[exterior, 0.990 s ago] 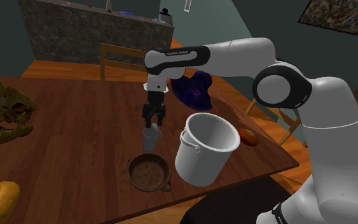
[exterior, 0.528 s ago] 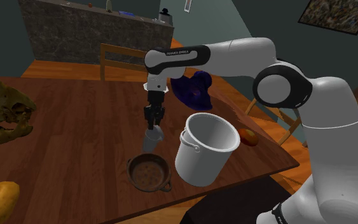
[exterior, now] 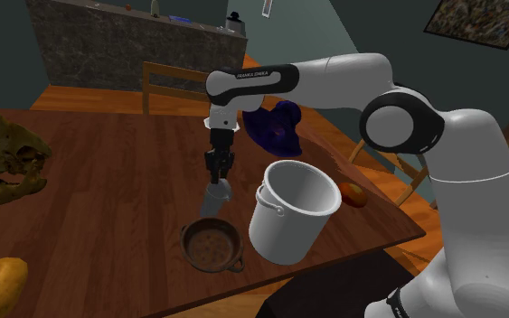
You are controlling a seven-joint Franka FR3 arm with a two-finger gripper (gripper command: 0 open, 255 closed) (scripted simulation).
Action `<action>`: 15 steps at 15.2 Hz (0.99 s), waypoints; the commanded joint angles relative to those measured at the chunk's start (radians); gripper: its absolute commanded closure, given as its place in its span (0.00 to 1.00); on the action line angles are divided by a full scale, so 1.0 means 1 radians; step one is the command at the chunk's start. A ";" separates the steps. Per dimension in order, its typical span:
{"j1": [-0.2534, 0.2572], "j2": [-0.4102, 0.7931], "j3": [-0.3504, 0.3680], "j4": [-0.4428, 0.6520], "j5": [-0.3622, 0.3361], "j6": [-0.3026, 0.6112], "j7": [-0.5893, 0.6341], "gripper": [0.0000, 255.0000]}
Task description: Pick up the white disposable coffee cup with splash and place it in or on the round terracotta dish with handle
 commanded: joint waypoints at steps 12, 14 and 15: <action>0.114 -0.402 -0.074 -0.568 -0.123 0.366 0.220 0.00; 0.114 -0.396 -0.070 -0.587 -0.121 0.392 0.219 0.00; 0.115 -0.392 -0.070 -0.597 -0.120 0.405 0.219 0.00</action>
